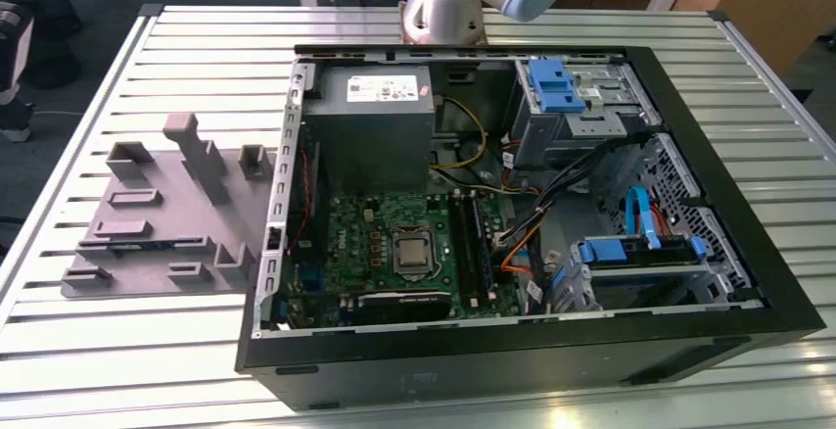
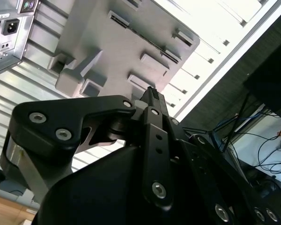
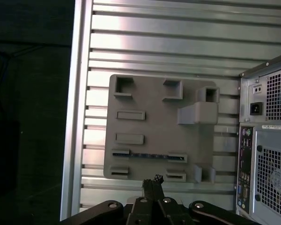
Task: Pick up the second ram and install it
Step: 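Pick up the second ram and move it above second insertion slot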
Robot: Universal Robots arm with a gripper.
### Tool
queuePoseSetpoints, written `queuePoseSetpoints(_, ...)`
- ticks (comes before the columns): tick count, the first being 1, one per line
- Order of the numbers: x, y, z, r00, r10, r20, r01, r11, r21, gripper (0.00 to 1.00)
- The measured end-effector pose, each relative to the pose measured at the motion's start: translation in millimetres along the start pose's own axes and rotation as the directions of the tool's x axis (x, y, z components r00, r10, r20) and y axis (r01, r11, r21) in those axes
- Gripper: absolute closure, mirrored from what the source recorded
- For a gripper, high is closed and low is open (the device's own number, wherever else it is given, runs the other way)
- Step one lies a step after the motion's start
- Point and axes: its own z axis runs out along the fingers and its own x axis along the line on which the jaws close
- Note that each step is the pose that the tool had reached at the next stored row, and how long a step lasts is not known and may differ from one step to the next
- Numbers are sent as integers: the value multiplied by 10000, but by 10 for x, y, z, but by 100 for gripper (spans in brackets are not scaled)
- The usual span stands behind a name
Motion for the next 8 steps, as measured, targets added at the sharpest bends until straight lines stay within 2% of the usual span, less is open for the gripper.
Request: queuePoseSetpoints(8, 20, -9, -1, 9996, -289, -13, 289, 9996, -7, 89)
